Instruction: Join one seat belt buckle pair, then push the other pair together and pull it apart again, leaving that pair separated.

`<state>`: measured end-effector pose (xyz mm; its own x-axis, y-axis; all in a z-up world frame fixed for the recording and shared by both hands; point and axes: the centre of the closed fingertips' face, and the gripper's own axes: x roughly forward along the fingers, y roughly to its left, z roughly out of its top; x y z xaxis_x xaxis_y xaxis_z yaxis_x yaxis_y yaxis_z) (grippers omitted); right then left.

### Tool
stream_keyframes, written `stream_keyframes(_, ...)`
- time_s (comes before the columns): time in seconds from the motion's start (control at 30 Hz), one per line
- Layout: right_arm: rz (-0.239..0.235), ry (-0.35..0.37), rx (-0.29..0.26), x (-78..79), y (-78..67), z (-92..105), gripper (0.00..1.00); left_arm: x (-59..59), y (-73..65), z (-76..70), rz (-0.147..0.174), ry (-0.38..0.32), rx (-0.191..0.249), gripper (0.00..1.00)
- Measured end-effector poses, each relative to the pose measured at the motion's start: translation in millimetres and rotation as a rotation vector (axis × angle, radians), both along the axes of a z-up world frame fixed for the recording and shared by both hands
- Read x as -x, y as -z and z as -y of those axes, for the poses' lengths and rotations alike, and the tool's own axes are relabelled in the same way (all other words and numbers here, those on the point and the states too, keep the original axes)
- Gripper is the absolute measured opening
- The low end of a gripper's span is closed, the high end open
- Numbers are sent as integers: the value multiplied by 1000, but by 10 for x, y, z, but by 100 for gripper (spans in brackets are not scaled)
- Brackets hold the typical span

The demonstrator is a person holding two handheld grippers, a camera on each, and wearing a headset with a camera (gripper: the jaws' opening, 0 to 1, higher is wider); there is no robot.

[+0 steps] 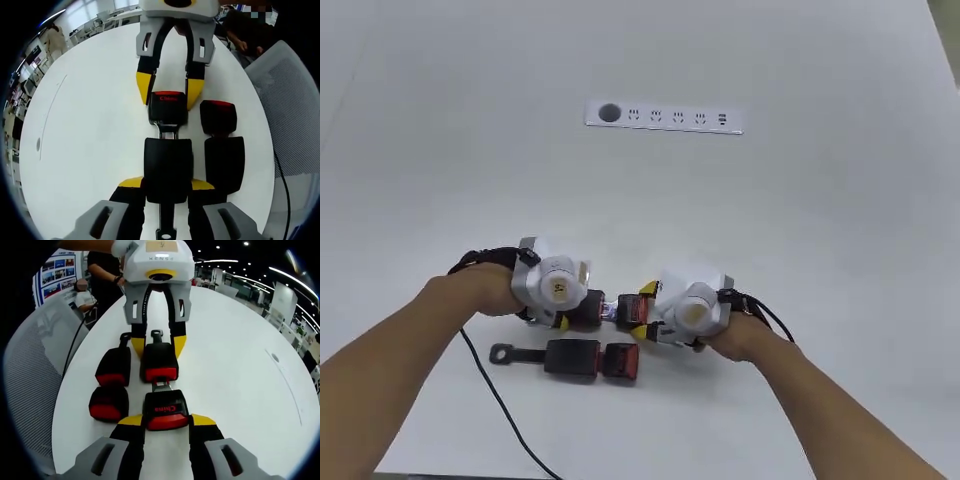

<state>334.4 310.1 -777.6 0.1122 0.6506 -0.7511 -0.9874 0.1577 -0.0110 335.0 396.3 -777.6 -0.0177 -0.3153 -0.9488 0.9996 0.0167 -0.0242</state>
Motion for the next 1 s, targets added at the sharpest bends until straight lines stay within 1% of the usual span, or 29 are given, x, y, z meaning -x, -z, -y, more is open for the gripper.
stream_keyframes(0.07, 3, -3, -2, 7, 1, -3, 30, 2, -1, 0, 1, -1, -3, 33)
stream_keyframes(0.23, 13, -12, -4, -8, -6, -16, 30, -2, 5, -9, 1, 0, 10, 34)
stream_keyframes(0.43, 18, -18, -8, -13, -14, -9, 31, -1, 5, -12, 1, -6, 14, 34)
stream_keyframes(0.8, 17, -16, 8, -34, 1, 159, 31, 13, -16, -6, 1, -13, 15, 34)
stream_keyframes(1.0, 15, -13, 19, -15, 6, 281, 31, 6, 7, -15, 1, -17, 15, 34)
